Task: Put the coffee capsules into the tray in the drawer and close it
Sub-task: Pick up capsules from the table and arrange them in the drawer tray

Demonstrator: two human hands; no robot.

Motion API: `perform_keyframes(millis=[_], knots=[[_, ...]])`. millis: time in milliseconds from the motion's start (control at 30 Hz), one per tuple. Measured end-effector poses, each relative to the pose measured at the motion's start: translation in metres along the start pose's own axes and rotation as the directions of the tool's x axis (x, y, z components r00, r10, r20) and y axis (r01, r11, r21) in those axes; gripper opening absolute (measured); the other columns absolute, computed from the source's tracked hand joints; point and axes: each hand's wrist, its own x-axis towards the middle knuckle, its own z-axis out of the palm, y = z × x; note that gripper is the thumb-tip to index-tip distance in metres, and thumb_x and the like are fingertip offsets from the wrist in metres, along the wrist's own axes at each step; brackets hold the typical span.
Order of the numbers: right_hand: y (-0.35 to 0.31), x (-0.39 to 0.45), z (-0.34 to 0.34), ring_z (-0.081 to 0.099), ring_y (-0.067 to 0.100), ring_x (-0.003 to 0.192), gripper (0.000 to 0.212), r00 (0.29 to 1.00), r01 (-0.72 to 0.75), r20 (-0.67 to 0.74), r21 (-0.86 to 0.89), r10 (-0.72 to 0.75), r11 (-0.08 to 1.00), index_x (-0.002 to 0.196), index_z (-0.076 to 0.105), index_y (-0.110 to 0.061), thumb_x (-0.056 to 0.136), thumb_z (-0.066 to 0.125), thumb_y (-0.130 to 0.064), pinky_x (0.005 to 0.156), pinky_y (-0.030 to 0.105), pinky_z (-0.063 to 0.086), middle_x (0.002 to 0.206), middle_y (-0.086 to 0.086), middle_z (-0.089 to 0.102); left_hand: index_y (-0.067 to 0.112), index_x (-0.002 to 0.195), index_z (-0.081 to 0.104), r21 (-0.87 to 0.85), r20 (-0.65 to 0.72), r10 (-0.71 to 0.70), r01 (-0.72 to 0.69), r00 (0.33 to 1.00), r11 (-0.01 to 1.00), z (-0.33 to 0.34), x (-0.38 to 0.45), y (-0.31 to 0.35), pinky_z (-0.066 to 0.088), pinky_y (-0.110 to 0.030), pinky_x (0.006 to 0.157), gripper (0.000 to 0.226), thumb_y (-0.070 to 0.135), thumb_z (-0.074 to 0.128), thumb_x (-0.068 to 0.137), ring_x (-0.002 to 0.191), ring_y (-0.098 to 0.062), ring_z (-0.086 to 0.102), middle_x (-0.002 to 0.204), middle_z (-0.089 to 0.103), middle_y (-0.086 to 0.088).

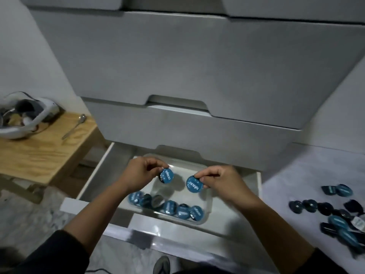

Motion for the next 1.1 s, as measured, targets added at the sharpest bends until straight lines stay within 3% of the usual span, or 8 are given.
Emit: perform_keyframes(millis=[167, 267, 400, 600, 767, 933, 1100], knots=[[-0.002, 0.036, 0.068, 0.069, 0.018, 0.082, 0.029, 0.995, -0.104, 0.002, -0.042, 0.104, 0.994, 0.067, 0.074, -0.029, 0.081, 0.064, -0.005, 0.086, 0.04, 0.056, 0.079, -0.004, 0.075, 0.017, 0.091, 0.073, 0.103, 0.122, -0.04, 0.027, 0.992, 0.994, -0.037, 0.02, -0.051, 0.039, 0.004, 0.059, 0.014, 0.011, 0.062, 0.087, 0.063, 0.019, 0.058, 0.084, 0.069, 0.007], [0.0, 0.047, 0.089, 0.069, 0.025, 0.083, 0.028, 0.985, -0.172, -0.034, -0.04, 0.17, 0.984, 0.065, 0.075, -0.026, 0.078, 0.065, -0.004, 0.085, 0.047, 0.055, 0.078, 0.001, 0.075, 0.012, 0.095, 0.072, 0.13, 0.202, -0.042, 0.015, 0.979, 0.991, -0.039, 0.03, -0.064, 0.042, 0.002, 0.065, 0.015, 0.008, 0.06, 0.087, 0.069, 0.009, 0.061, 0.092, 0.071, 0.004], [0.005, 0.059, 0.099, 0.068, 0.021, 0.077, 0.025, 0.969, -0.238, -0.082, -0.056, 0.233, 0.97, 0.064, 0.074, -0.025, 0.076, 0.067, -0.004, 0.08, 0.039, 0.058, 0.077, 0.002, 0.075, 0.015, 0.097, 0.072, 0.163, 0.305, -0.025, -0.026, 0.952, 0.986, -0.035, 0.042, -0.073, 0.042, -0.012, 0.084, 0.018, 0.008, 0.058, 0.088, 0.089, -0.002, 0.06, 0.103, 0.072, 0.002], [0.015, 0.072, 0.102, 0.062, 0.011, 0.058, 0.024, 0.951, -0.296, -0.093, -0.002, 0.294, 0.955, 0.07, 0.073, -0.016, 0.077, 0.064, 0.005, 0.064, 0.021, 0.057, 0.07, 0.008, 0.069, 0.019, 0.098, 0.073, 0.22, 0.376, 0.025, -0.115, 0.926, 0.969, -0.029, 0.055, -0.078, 0.039, -0.008, 0.08, 0.022, 0.008, 0.056, 0.088, 0.088, 0.0, 0.057, 0.103, 0.072, 0.004], [0.023, 0.079, 0.107, 0.062, 0.018, 0.063, 0.029, 0.935, -0.34, -0.103, 0.012, 0.34, 0.94, 0.061, 0.072, -0.02, 0.072, 0.065, 0.006, 0.071, 0.031, 0.057, 0.07, 0.01, 0.07, 0.018, 0.096, 0.072, 0.315, 0.421, 0.055, -0.203, 0.905, 0.927, -0.027, 0.059, -0.081, 0.042, -0.014, 0.085, 0.026, 0.004, 0.052, 0.086, 0.092, -0.009, 0.062, 0.099, 0.073, 0.001], [0.025, 0.083, 0.111, 0.064, 0.017, 0.067, 0.016, 0.926, -0.366, -0.093, 0.016, 0.366, 0.93, 0.072, 0.075, -0.01, 0.072, 0.066, 0.003, 0.07, 0.026, 0.057, 0.077, 0.013, 0.072, 0.014, 0.094, 0.072, 0.356, 0.437, 0.108, -0.282, 0.893, 0.891, -0.028, 0.062, -0.087, 0.049, -0.024, 0.088, 0.023, 0.003, 0.057, 0.082, 0.093, -0.016, 0.064, 0.095, 0.074, -0.004], [0.027, 0.087, 0.119, 0.064, 0.016, 0.067, 0.016, 0.922, -0.382, -0.06, 0.013, 0.382, 0.924, 0.071, 0.074, -0.011, 0.073, 0.066, 0.003, 0.068, 0.025, 0.057, 0.073, 0.009, 0.071, 0.01, 0.095, 0.073, 0.313, 0.428, 0.108, -0.259, 0.897, 0.914, -0.032, 0.063, -0.091, 0.051, -0.026, 0.089, 0.021, 0.0, 0.065, 0.079, 0.09, -0.016, 0.067, 0.093, 0.074, -0.007]])
